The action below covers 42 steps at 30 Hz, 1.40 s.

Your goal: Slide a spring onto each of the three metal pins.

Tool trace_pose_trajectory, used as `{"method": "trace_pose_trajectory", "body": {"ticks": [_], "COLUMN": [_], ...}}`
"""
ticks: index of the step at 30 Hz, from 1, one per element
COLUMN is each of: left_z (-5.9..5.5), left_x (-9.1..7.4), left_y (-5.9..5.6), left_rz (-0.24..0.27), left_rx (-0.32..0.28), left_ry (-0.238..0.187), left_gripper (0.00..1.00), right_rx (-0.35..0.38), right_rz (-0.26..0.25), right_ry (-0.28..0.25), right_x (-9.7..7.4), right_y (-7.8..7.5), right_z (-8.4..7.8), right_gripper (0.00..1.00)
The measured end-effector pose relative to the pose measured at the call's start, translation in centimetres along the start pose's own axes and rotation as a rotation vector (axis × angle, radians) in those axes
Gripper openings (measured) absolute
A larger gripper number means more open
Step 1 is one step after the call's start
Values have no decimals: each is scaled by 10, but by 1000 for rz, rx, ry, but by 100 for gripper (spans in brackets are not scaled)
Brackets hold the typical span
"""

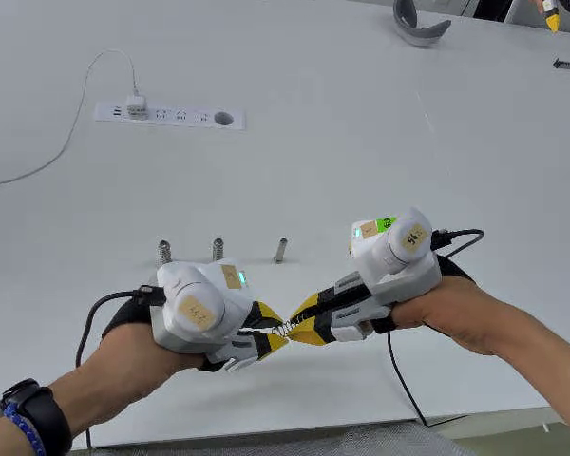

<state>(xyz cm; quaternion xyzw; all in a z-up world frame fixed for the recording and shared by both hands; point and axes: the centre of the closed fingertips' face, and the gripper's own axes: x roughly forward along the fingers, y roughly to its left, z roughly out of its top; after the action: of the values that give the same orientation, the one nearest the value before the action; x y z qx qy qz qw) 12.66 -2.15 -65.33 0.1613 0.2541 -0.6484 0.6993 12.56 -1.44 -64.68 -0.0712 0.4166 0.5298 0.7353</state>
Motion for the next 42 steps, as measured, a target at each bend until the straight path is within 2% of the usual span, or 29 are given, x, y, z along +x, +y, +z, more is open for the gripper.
{"method": "trace_pose_trajectory", "body": {"ticks": [13, 27, 36, 42], "left_z": [-25, -47, -64, -71], "left_x": [-2, -12, -19, -23], "left_y": [6, 27, 42, 47], "left_rz": [28, 112, 174, 208], "left_rx": [-69, -154, -214, -223], "left_ry": [23, 27, 27, 30], "left_gripper": [16, 23, 27, 31], "right_rx": [41, 83, 90, 101], "right_rz": [-38, -113, -149, -175], "right_ry": [-11, 2, 38, 52], "right_x": [-9, -11, -11, -14], "right_y": [-11, -32, -46, -60], "right_z": [-7, -21, -31, -36], "right_gripper": [12, 12, 12, 12]}}
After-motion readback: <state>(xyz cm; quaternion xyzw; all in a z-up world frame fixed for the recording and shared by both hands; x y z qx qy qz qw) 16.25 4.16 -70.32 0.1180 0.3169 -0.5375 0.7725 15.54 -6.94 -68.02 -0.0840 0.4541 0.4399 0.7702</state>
